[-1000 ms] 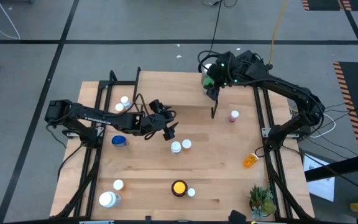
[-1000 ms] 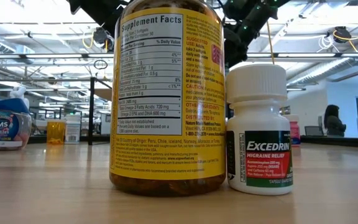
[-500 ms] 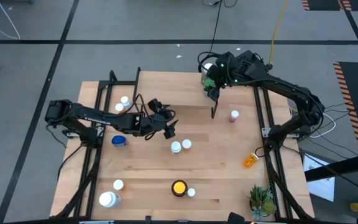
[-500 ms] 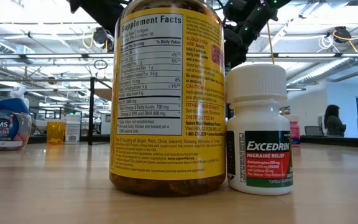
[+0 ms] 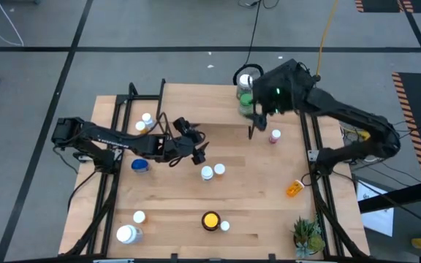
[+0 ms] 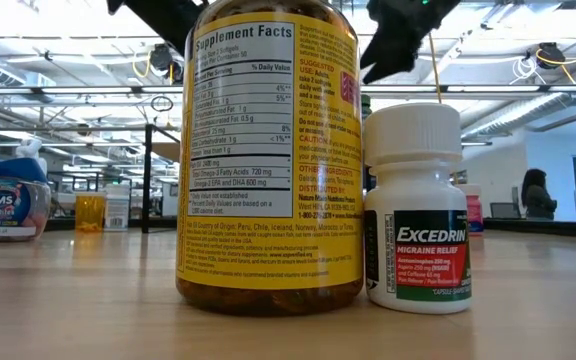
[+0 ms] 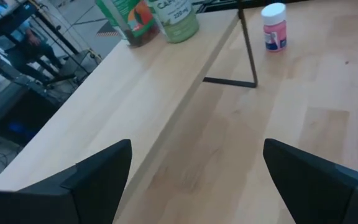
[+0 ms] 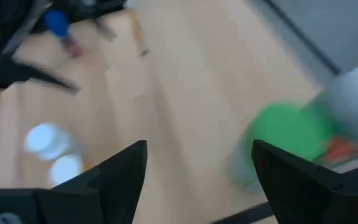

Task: Pick and place medicine bottles onto shelf by color
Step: Put the yellow pill bottle on the shelf

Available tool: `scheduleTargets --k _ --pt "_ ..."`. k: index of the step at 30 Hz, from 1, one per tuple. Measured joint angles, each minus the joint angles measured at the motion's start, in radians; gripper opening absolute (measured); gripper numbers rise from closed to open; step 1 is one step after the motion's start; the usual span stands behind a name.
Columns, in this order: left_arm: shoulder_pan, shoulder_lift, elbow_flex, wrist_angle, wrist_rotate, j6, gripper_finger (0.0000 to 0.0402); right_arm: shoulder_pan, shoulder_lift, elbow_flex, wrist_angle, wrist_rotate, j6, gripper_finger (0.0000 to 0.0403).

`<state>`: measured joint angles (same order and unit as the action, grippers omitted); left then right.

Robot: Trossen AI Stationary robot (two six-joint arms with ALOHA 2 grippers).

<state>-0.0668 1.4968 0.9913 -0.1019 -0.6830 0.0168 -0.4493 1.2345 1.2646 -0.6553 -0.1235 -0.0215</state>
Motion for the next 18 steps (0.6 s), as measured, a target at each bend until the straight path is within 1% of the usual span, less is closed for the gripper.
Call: scheduleTargets --k 4,8,10,12,14,16,18 --pt "-0.008 0.000 0.000 0.002 0.002 0.009 0.0369 0.134 -0.096 -0.123 0.043 0.098 0.088 0.0286" --pt "-0.026 0.000 0.000 0.032 0.003 0.012 0.0369 0.273 -0.161 -0.203 0.091 0.196 0.164 0.0286" --pt "-0.046 -0.002 0.000 0.033 0.000 0.028 0.0369 0.343 -0.177 -0.240 0.143 0.208 0.202 0.0286" --pt "-0.076 -0.023 0.000 -0.021 -0.025 0.029 0.0369 0.415 -0.181 -0.284 0.208 0.207 0.235 0.0286" --pt "-0.110 -0.040 0.003 -0.068 -0.062 0.000 0.0369 0.488 -0.174 -0.336 0.287 0.206 0.257 0.0286" --pt "-0.152 -0.067 -0.001 -0.163 -0.080 -0.053 0.0369 0.556 -0.156 -0.390 0.380 0.205 0.266 0.0286" --pt "-0.192 -0.075 0.001 -0.170 -0.081 -0.099 0.0369 0.613 -0.132 -0.437 0.505 0.198 0.255 0.0286"
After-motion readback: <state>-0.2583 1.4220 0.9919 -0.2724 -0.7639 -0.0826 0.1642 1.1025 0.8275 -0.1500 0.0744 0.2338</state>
